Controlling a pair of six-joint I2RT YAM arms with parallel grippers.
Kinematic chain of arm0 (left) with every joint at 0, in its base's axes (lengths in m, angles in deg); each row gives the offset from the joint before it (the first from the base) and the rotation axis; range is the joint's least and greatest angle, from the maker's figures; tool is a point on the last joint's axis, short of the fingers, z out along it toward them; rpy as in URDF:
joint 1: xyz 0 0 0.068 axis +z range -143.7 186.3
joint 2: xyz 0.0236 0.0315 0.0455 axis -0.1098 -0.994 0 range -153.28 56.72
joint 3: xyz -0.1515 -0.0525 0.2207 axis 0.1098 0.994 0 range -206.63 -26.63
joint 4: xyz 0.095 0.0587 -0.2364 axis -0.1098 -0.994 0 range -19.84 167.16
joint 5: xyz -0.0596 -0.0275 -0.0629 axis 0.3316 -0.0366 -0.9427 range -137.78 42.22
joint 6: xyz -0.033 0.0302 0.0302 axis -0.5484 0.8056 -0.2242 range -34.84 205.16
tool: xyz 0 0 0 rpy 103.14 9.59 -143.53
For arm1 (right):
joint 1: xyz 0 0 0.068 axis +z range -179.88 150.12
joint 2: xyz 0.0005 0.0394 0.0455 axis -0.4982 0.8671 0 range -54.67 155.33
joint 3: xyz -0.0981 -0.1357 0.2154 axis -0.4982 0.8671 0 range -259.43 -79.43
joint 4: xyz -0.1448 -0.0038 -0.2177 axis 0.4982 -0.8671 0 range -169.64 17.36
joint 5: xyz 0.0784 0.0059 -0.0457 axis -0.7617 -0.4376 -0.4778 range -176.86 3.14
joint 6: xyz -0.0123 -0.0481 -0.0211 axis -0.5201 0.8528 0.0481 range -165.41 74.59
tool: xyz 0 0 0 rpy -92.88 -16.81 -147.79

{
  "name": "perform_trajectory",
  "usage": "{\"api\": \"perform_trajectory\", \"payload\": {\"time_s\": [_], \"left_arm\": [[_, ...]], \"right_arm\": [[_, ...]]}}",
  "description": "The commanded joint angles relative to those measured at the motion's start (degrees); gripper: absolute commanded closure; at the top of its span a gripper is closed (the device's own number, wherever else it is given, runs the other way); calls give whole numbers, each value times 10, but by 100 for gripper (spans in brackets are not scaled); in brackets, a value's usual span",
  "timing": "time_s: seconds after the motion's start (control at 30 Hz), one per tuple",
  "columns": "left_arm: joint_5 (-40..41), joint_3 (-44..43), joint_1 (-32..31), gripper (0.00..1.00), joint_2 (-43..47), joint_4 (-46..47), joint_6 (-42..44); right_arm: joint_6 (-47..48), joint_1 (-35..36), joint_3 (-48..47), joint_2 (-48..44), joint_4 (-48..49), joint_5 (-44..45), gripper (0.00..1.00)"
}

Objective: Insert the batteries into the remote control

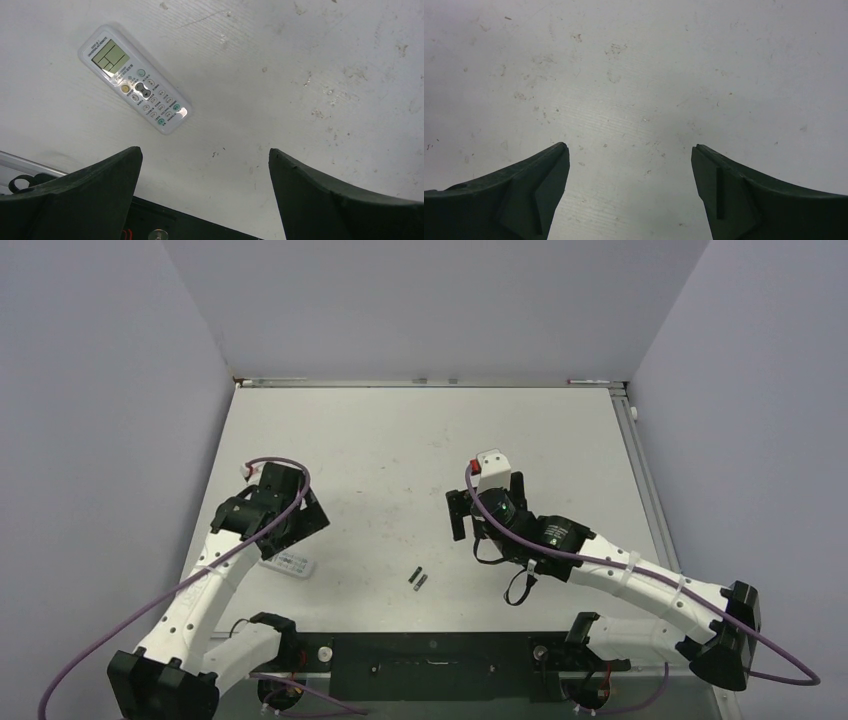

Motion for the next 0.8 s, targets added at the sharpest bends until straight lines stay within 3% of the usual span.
{"api": "perform_trajectory", "payload": {"time_s": [0.0,0.43,0.77], "left_arm": [[28,21,20,4,8,-13,-110],[-36,92,106,4,-20,21,-167],[-21,141,151,4,-35,58,-179]], "right_arm": [[-9,-1,5,7,10,-14,8],[-20,0,9,17,6,-24,8],[-27,0,15,16,6,-19,8]]}}
